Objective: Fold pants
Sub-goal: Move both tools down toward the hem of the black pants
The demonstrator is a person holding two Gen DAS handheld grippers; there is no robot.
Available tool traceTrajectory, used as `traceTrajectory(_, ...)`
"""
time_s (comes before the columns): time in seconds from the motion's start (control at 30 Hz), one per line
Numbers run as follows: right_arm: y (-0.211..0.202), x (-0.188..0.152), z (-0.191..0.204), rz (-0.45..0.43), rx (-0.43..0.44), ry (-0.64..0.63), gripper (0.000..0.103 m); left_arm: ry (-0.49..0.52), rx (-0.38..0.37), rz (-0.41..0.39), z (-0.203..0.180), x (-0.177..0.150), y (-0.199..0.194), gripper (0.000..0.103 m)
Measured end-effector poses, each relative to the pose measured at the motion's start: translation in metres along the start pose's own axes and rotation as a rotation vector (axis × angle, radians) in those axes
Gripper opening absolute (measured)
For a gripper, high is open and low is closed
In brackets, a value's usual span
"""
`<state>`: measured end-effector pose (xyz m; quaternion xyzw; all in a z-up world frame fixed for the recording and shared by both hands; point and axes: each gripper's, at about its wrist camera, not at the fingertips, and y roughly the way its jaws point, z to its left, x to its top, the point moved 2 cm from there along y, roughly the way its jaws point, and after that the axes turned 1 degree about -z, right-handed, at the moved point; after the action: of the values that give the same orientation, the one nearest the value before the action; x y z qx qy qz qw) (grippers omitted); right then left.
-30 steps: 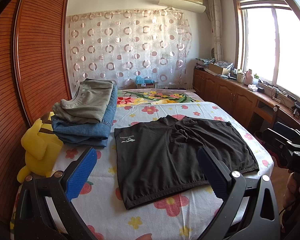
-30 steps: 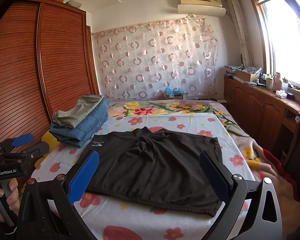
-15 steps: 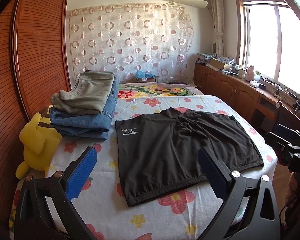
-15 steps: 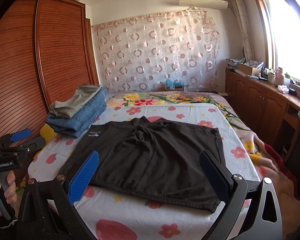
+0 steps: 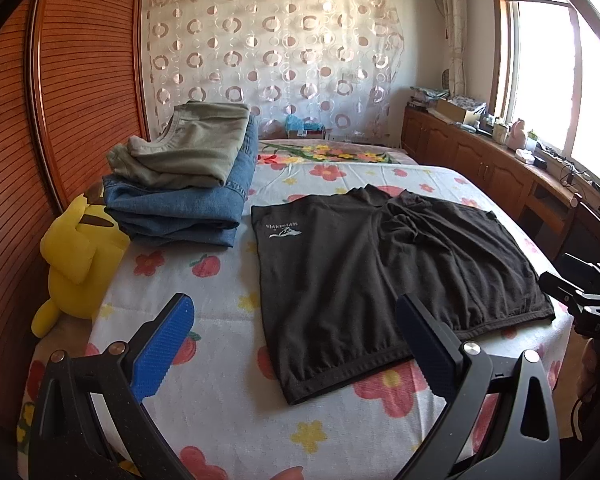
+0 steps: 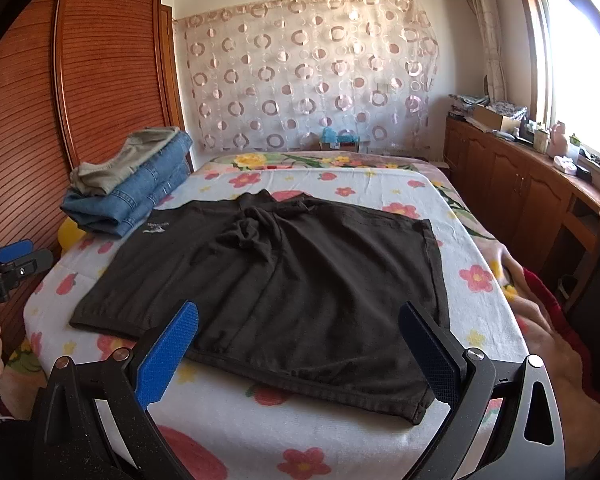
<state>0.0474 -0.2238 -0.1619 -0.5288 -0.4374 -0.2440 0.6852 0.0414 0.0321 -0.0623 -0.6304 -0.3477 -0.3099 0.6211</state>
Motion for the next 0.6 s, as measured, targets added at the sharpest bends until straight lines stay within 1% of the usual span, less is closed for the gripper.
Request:
traceTrajectory(0.23, 0.010, 0.001, 0.001, 0.057, -0.011, -0.019, 0.100, -0.007, -0.001, 0.031, 0.007, -0.008, 0.012, 0.101)
traceTrajectory(0.37, 0.019, -0.001, 0.000, 0.108, -0.014, -0.018, 0.100, -0.010, -0.001, 0.057, 0.011, -0.015, 0.021, 0.101)
traceTrajectory(0.6, 0.013, 0.003, 0.002, 0.175, -0.022, -0.023, 0.100, -0.023, -0.011, 0.103, 0.017, -0.028, 0.035, 0.101)
